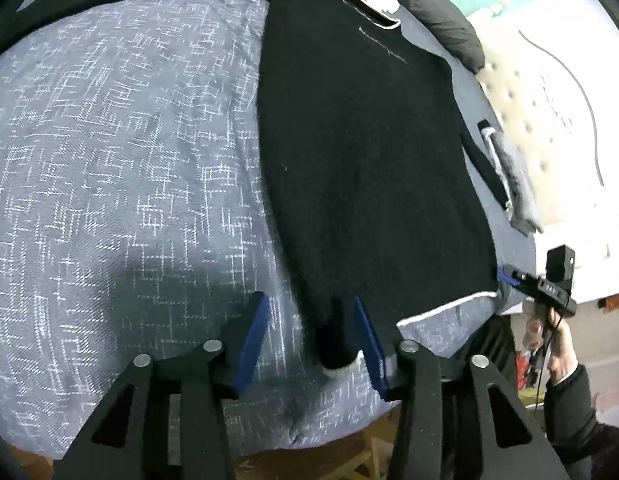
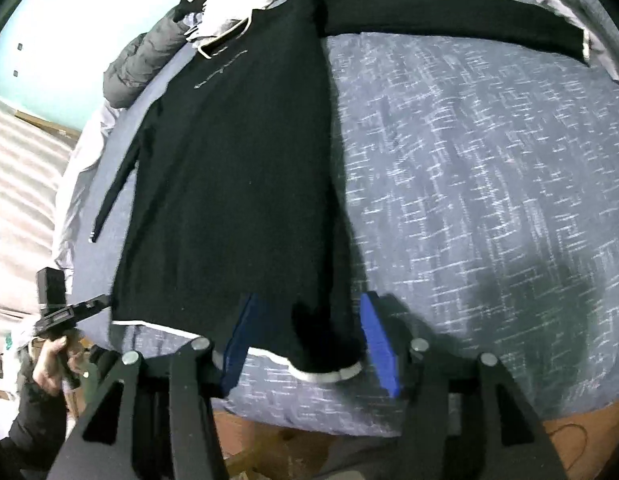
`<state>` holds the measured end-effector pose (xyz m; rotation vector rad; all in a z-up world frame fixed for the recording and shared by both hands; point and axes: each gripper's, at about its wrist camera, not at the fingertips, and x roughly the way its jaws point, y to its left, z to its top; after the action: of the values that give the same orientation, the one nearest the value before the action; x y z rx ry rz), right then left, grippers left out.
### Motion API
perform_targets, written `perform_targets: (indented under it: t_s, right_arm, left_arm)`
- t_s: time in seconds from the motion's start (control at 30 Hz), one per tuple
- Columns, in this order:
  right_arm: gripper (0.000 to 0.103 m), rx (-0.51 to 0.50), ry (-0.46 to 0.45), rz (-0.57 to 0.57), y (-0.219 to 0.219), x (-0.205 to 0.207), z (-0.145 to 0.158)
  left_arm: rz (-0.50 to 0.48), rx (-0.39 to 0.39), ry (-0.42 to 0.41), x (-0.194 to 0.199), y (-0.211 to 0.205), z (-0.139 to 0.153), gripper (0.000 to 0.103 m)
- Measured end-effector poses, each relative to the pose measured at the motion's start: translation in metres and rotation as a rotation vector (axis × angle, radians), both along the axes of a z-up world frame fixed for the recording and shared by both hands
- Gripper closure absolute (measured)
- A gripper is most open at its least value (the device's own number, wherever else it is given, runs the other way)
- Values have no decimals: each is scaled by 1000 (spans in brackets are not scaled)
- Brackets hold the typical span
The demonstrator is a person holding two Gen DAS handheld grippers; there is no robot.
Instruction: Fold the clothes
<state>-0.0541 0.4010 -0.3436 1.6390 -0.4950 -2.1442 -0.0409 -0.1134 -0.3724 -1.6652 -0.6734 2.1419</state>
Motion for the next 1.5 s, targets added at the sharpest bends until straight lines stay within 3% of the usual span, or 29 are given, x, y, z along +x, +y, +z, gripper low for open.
perform_targets:
  t_s: [0.17, 0.23, 0.27, 0.3, 0.33, 0.6, 1.07, 1.23, 1.33, 1.5]
  right_arm:
    - [49, 3, -24, 13, -6, 0, -10]
    - [73, 24, -25, 7, -5, 0, -14]
    - [91, 36, -24, 1, -3, 0, -15]
    - [92, 39, -24, -4, 0, 0, -16]
    - [93, 34, -19, -8, 3, 1, -13]
    - [96, 76, 14, -45, 26, 3, -1]
    - [95, 99, -29, -56, 20, -4, -16]
    - [93, 110, -42, -50, 23, 0, -11]
    - [86, 115, -35, -74, 28, 0, -4]
    - [85, 39, 33, -94, 31, -2, 12]
  left_arm:
    - [-24, 28, -22, -1, 10, -12, 56]
    - [-23, 39, -22, -1, 12, -16, 63]
    - [-28, 31, -22, -2, 15, -16, 80]
    - [-33, 23, -22, -2, 18, -17, 92]
    - [-39, 20, -19, -1, 18, -16, 95]
    - [-84, -17, 54, 11, 25, 21, 99]
    - [-58, -36, -33, 16, 9, -10, 99]
    - [-67, -43, -43, 12, 17, -9, 96]
    - [-65, -50, -22, 13, 16, 3, 95]
    - [-84, -82, -3, 14, 17, 8, 91]
